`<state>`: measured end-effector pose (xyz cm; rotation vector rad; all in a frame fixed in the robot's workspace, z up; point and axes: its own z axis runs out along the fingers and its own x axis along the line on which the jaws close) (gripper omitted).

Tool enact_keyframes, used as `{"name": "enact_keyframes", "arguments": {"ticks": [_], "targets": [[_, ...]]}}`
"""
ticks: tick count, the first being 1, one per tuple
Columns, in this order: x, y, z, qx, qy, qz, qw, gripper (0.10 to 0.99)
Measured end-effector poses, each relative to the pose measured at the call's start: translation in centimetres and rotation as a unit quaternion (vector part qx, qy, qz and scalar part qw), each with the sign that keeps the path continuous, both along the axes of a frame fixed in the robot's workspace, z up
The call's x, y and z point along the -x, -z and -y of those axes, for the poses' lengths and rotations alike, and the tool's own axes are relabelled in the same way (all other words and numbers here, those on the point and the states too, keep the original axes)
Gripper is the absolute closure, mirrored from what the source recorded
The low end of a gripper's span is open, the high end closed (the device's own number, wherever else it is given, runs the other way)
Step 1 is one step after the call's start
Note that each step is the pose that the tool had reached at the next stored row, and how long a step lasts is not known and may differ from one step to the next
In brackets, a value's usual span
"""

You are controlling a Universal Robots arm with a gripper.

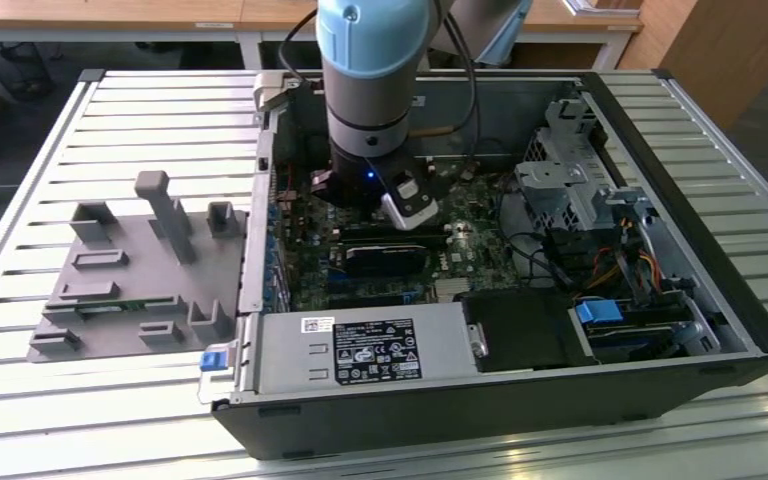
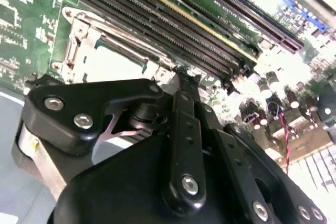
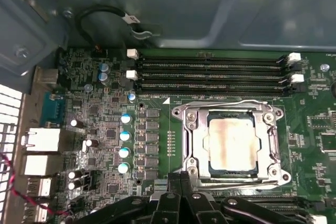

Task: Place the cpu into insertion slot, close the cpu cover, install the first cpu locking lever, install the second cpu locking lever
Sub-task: 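Install the second cpu locking lever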

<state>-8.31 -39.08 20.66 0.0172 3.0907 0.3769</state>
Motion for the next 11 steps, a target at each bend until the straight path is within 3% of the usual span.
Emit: {"name": "enact_keyframes", "arguments": {"ticks": [5,11], "targets": [[0.0,-0.76,0.0,0.0,0.0,0.0,1.0,0.98],[0.0,-0.91,0.0,-0.0001,0.0,0.0,1.0,0.98]]}}
